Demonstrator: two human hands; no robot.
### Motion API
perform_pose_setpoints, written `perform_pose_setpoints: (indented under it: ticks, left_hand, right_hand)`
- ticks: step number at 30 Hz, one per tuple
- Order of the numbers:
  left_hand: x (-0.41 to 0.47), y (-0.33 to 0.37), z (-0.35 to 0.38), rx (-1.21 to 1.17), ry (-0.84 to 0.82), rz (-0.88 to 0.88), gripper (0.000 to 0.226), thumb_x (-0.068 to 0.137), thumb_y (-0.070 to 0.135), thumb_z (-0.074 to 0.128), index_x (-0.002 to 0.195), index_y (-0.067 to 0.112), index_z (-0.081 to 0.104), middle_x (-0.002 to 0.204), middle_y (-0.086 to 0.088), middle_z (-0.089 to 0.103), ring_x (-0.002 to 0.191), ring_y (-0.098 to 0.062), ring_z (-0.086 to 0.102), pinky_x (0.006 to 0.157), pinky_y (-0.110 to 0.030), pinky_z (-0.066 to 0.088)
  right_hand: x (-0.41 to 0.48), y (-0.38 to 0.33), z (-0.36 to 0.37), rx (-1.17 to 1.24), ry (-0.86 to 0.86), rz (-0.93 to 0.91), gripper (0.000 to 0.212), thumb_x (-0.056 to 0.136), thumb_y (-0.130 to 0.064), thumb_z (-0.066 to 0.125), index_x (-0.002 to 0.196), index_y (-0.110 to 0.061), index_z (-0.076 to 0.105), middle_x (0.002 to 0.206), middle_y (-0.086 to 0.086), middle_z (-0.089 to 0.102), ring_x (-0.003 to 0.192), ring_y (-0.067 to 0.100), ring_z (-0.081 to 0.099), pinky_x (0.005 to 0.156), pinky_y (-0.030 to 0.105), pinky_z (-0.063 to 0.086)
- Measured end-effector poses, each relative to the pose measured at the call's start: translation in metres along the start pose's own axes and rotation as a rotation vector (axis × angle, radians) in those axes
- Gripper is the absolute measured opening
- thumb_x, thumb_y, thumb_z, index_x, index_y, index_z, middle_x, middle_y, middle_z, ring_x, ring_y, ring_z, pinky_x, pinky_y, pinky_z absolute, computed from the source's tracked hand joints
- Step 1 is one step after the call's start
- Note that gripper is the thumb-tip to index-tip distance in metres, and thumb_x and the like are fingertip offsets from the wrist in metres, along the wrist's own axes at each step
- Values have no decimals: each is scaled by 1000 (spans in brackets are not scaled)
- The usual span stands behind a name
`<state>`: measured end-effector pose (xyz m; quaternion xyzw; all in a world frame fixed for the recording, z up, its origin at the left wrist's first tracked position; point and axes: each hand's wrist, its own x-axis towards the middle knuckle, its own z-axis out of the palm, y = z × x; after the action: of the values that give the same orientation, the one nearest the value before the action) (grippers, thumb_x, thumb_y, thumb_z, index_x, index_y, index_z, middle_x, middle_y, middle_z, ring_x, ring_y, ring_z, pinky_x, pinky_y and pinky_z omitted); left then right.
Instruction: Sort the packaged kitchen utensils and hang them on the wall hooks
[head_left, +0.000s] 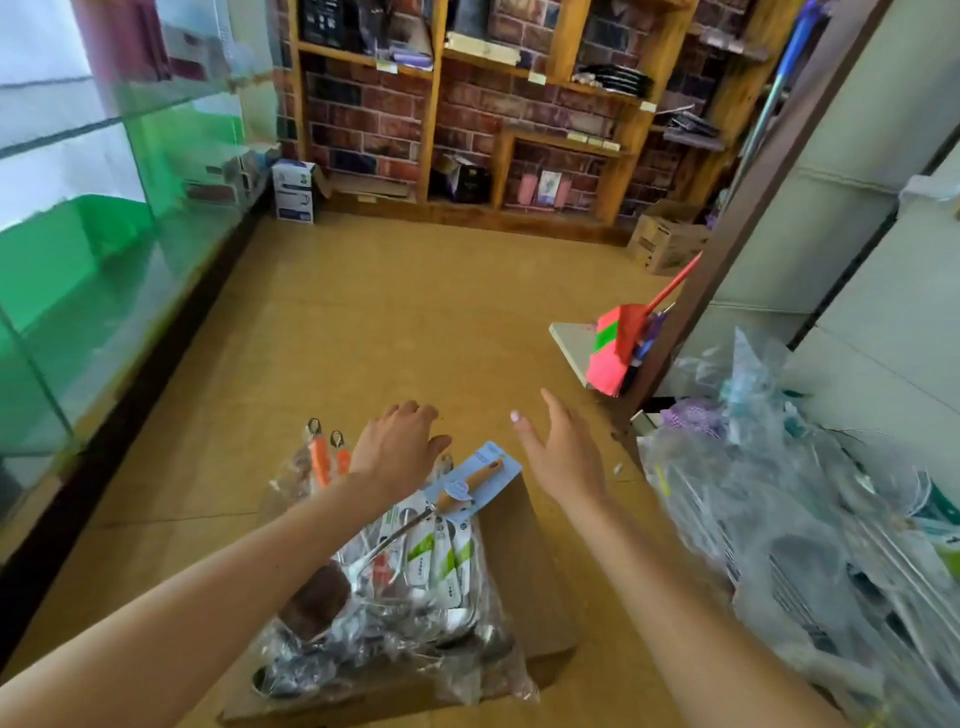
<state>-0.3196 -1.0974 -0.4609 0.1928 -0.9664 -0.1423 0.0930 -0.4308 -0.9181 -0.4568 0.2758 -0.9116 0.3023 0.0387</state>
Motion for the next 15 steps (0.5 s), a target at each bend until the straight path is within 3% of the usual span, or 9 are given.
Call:
perform_pose_setpoints:
  ticks: [2, 4, 7, 8, 11, 13, 15]
  left_hand:
    - [-14, -20, 19, -7, -99, -69, 36, 98, 43, 51, 123, 20, 60, 119, -1, 65, 99, -20, 65, 83, -35, 54]
    - [-28, -33, 37, 38, -196, -104, 36, 97, 43, 52, 123, 20, 62, 120, 1, 66, 105, -20, 65, 91, -37, 49]
    - [-43, -45, 65, 1, -309, -150, 32, 94, 40, 56, 119, 21, 63, 112, 0, 66, 98, -20, 66, 83, -35, 53]
    - [-45, -46, 72, -10, -320, -160, 28, 94, 37, 57, 116, 21, 64, 109, 0, 66, 95, -20, 66, 80, -34, 55]
    - [-45, -47, 85, 14, -311, -127, 20, 95, 27, 53, 111, 19, 62, 110, -2, 64, 97, -24, 65, 81, -34, 53]
    - [-44, -45, 89, 32, -292, -108, 18, 97, 20, 50, 112, 18, 59, 110, -2, 64, 100, -25, 65, 81, -34, 51]
    - [-42, -46, 92, 31, -272, -98, 17, 98, 14, 47, 111, 17, 59, 108, -4, 66, 99, -25, 65, 79, -34, 50]
  right_hand:
    - [3, 4, 29, 150, -61, 215, 69, 97, -52, 50, 150, -12, 34, 151, 8, 43, 137, 25, 43, 103, 35, 39]
    - [3, 12, 56, 280, -128, 441, 66, 96, -48, 56, 145, -8, 40, 141, 13, 51, 129, 29, 49, 96, 35, 42]
    - [-1, 20, 92, 494, -187, 678, 44, 92, -41, 64, 116, -4, 63, 95, 12, 61, 89, 27, 60, 71, 34, 44]
    - [-1, 22, 103, 545, -192, 728, 36, 91, -38, 66, 105, -5, 66, 93, 12, 64, 85, 28, 61, 69, 36, 45]
    - [0, 20, 125, 686, -145, 865, 17, 92, -24, 69, 88, -9, 64, 109, 17, 68, 95, 32, 64, 87, 49, 52]
    - [2, 15, 134, 798, -81, 945, 12, 90, -17, 72, 85, -10, 63, 110, 17, 68, 83, 25, 62, 84, 44, 52]
    - [4, 13, 140, 877, -31, 1035, 15, 87, -14, 75, 87, -5, 63, 108, 15, 66, 83, 26, 60, 81, 41, 49]
